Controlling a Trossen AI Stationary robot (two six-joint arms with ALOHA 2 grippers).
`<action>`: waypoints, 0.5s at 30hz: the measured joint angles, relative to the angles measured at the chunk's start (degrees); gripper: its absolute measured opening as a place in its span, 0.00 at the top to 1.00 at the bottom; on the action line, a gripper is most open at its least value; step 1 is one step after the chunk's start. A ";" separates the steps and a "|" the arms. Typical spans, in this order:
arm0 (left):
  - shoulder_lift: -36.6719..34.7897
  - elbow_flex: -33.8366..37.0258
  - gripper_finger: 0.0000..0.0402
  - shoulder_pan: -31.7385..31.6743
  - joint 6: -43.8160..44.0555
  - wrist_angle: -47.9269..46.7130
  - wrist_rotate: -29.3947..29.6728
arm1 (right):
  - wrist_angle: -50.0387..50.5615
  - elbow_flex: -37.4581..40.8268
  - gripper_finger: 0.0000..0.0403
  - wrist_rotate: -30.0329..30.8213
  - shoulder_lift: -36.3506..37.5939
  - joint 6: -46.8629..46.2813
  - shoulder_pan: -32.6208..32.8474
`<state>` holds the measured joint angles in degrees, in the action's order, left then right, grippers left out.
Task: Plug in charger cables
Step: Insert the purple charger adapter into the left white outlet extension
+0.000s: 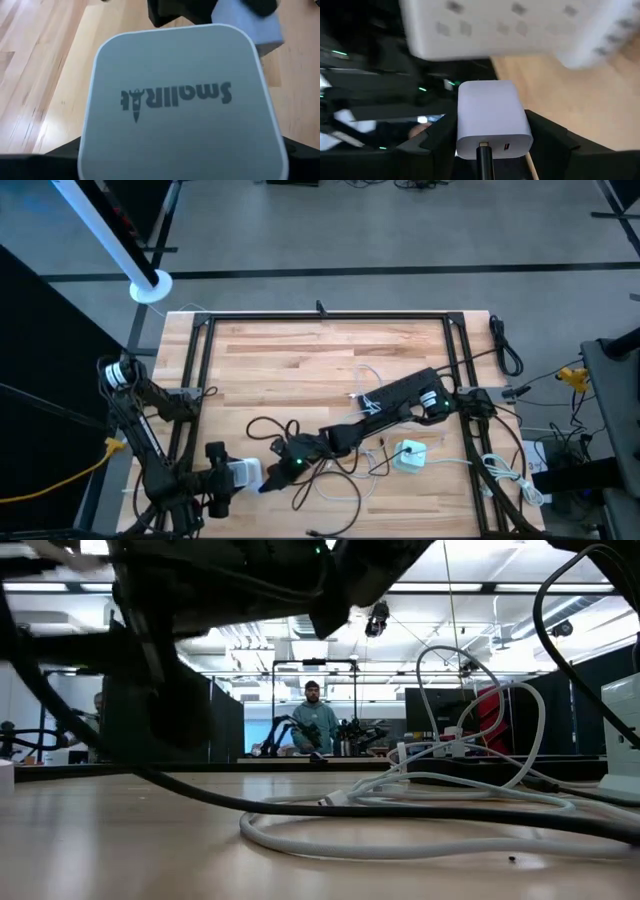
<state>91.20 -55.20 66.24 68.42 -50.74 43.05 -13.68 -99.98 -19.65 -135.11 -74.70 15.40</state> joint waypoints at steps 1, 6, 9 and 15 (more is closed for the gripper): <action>0.00 0.02 0.25 0.00 0.00 0.24 0.09 | 2.86 0.00 0.53 -0.25 0.92 1.46 -0.11; 0.02 0.41 0.25 0.09 -0.12 2.47 1.25 | 11.26 -0.13 0.53 -2.62 3.68 8.73 -1.60; 0.00 1.77 0.26 0.21 0.47 5.22 3.77 | 11.60 -0.04 0.53 -3.07 3.61 10.93 -2.65; -0.06 5.38 0.26 0.74 5.17 10.47 9.77 | 11.61 -0.04 0.53 -3.35 3.39 11.32 -4.30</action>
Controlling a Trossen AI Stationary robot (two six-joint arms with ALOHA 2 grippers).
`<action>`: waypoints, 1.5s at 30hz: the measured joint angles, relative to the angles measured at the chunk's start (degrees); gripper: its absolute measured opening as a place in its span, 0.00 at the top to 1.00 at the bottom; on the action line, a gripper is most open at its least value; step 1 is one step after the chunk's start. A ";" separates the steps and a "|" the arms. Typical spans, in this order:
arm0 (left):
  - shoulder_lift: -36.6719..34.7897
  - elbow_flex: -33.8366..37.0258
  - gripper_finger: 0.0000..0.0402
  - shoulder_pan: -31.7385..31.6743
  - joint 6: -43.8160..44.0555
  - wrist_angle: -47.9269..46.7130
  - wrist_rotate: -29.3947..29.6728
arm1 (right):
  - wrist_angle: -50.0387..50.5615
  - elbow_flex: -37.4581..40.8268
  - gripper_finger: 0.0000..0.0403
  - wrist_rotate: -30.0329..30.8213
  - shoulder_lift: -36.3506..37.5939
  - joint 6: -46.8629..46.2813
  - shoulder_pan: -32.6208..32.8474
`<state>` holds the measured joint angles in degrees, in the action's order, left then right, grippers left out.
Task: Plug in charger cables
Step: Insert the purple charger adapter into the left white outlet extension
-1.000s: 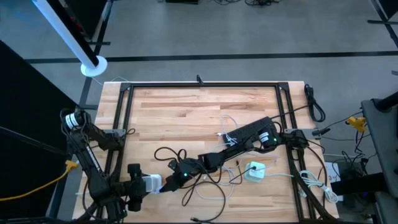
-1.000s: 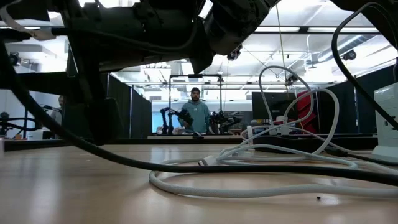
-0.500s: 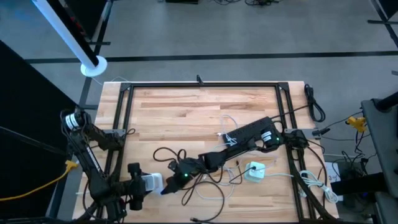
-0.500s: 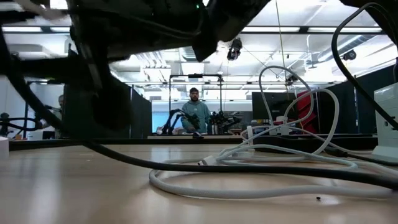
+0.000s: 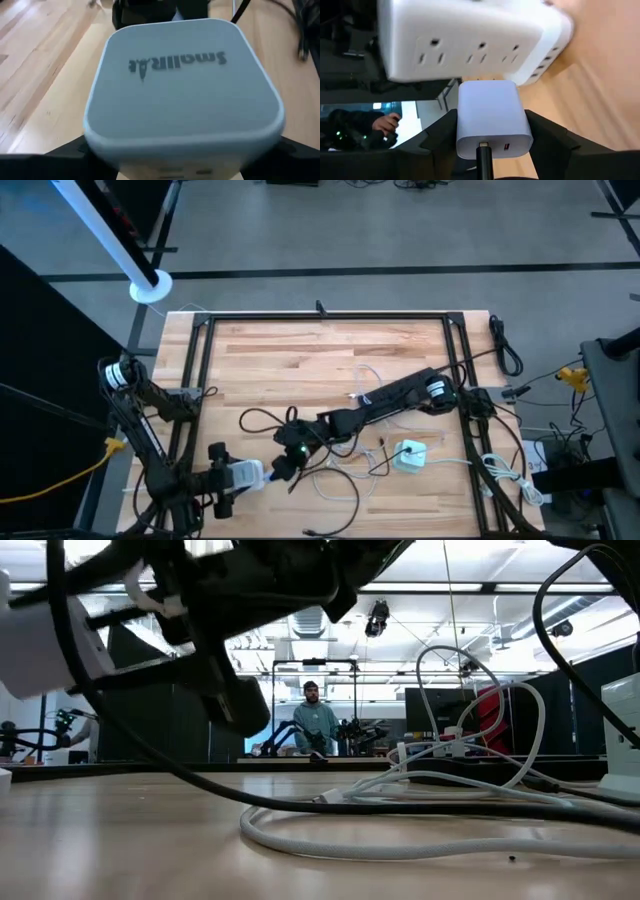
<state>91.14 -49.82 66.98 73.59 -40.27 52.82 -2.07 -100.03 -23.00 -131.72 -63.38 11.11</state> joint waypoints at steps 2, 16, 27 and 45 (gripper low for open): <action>-0.01 0.54 0.26 0.04 -0.55 0.48 0.64 | -0.45 0.00 0.53 -0.23 -0.11 0.02 -0.19; -0.07 5.90 0.26 1.64 -1.74 9.08 6.55 | -2.92 0.00 0.53 -3.02 -0.79 1.58 -0.39; -0.10 10.15 0.26 2.89 -1.98 13.27 10.29 | -2.49 0.00 0.53 -8.37 -0.72 2.97 -2.50; 0.10 11.10 0.23 2.75 -6.48 14.26 11.63 | -6.57 0.02 0.53 -6.97 -0.63 6.21 -3.22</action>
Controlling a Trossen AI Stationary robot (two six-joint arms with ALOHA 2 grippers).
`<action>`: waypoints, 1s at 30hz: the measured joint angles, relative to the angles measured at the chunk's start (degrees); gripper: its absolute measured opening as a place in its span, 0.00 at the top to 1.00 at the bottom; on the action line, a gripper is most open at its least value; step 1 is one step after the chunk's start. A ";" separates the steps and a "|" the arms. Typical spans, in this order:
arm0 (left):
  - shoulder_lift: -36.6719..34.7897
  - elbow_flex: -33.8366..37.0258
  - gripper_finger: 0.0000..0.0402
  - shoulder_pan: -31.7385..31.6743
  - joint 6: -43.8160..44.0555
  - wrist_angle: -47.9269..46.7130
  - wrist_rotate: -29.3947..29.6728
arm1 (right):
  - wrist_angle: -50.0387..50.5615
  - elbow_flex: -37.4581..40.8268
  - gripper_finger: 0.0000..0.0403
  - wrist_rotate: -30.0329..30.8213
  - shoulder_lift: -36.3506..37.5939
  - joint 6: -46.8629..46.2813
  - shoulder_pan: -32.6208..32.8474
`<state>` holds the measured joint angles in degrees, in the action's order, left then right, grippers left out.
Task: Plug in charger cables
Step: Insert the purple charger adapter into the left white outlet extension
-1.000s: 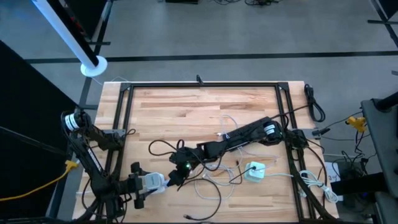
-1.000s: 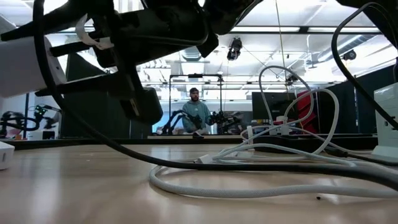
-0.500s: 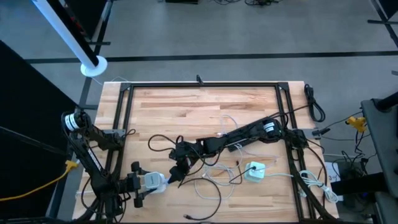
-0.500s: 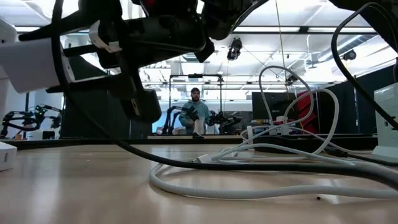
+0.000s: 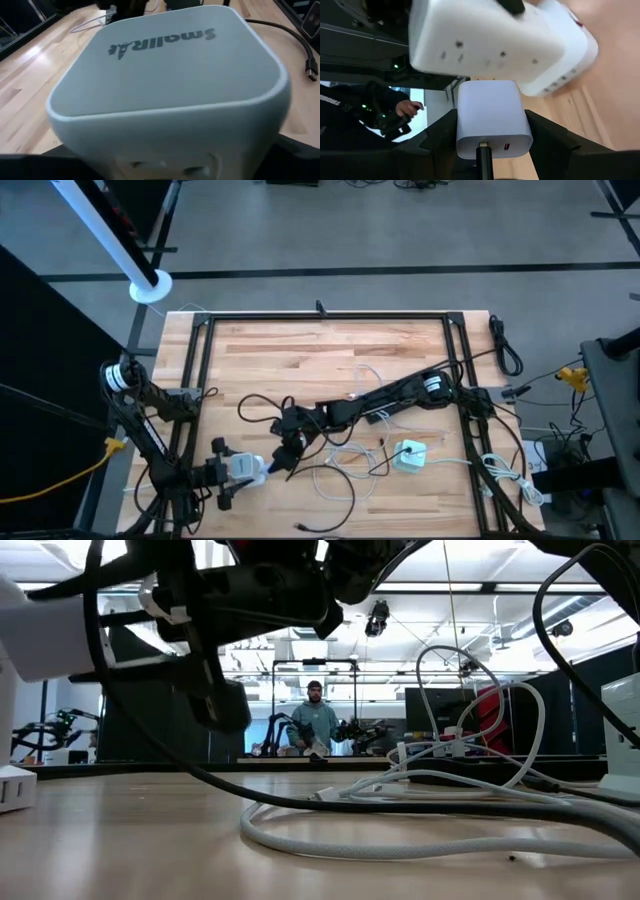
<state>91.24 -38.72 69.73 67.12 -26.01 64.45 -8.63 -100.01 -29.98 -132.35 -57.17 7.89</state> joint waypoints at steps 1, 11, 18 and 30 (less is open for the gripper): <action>-0.04 0.00 0.23 0.00 -0.22 0.02 -0.08 | -0.43 0.00 0.53 -0.08 0.00 0.07 -0.06; -0.17 0.00 0.22 0.02 -0.47 -0.10 -1.17 | -0.50 0.07 0.53 2.43 -0.17 3.79 -0.03; -0.33 0.13 0.22 0.09 -1.52 -0.05 -2.52 | -4.24 0.24 0.53 2.08 -2.27 -1.69 0.26; -0.33 0.13 0.23 -0.01 -3.41 -0.18 -4.49 | -10.16 1.12 0.53 8.32 -3.61 -11.63 2.60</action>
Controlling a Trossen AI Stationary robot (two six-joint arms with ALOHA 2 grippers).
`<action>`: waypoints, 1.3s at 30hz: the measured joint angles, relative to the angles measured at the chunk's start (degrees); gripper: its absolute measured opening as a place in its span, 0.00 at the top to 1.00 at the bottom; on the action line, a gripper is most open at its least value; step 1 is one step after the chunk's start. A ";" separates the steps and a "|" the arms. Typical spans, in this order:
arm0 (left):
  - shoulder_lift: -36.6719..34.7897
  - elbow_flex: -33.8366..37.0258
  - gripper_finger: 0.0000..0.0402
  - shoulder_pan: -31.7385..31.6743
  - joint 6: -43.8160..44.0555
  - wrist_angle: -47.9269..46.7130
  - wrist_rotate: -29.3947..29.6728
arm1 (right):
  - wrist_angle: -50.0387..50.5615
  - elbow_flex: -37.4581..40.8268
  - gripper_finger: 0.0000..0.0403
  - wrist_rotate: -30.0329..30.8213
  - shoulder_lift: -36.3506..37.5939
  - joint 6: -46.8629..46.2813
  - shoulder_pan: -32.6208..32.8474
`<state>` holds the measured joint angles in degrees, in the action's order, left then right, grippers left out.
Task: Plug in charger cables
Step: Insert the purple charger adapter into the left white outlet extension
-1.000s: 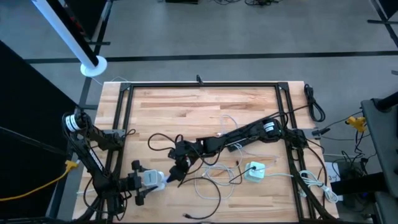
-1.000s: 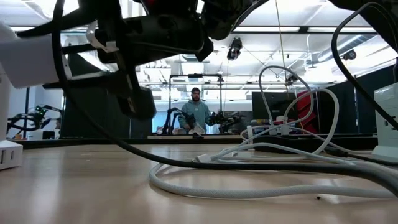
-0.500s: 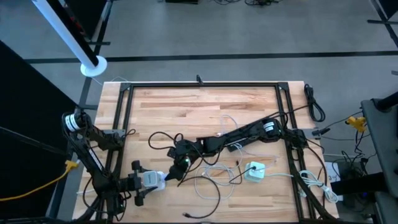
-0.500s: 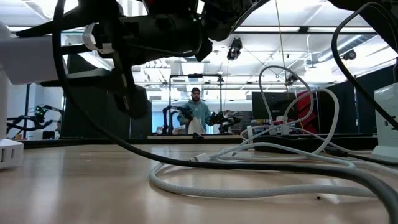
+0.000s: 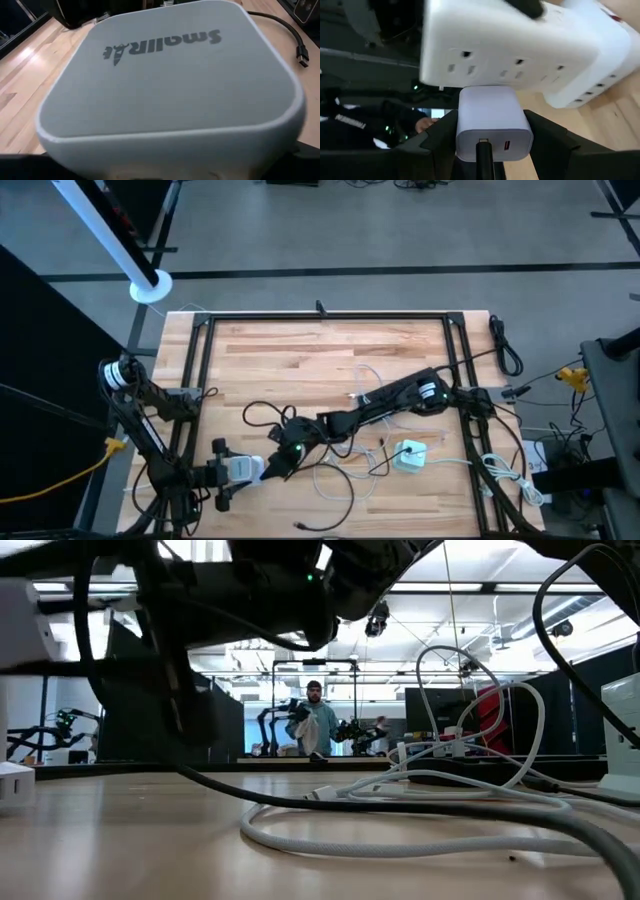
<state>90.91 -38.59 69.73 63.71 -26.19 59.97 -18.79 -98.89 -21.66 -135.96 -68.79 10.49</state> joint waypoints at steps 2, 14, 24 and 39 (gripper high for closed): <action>0.00 0.00 0.23 -0.01 -0.18 -0.14 -0.16 | -0.33 0.91 0.53 1.60 0.19 -1.15 0.41; 0.07 0.13 0.23 0.01 0.76 -0.14 -0.33 | -15.07 10.27 0.53 10.33 1.73 -9.72 2.24; 0.13 0.15 0.24 0.05 1.28 0.03 -0.51 | -17.54 11.95 0.53 15.01 1.59 -8.64 2.59; 0.15 0.50 0.24 0.03 1.68 0.26 -0.98 | -25.36 12.74 0.53 18.89 1.81 -12.96 6.11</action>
<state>91.07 -38.09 69.76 65.39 -25.93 58.99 -44.15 -86.15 -2.77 -134.15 -81.75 16.60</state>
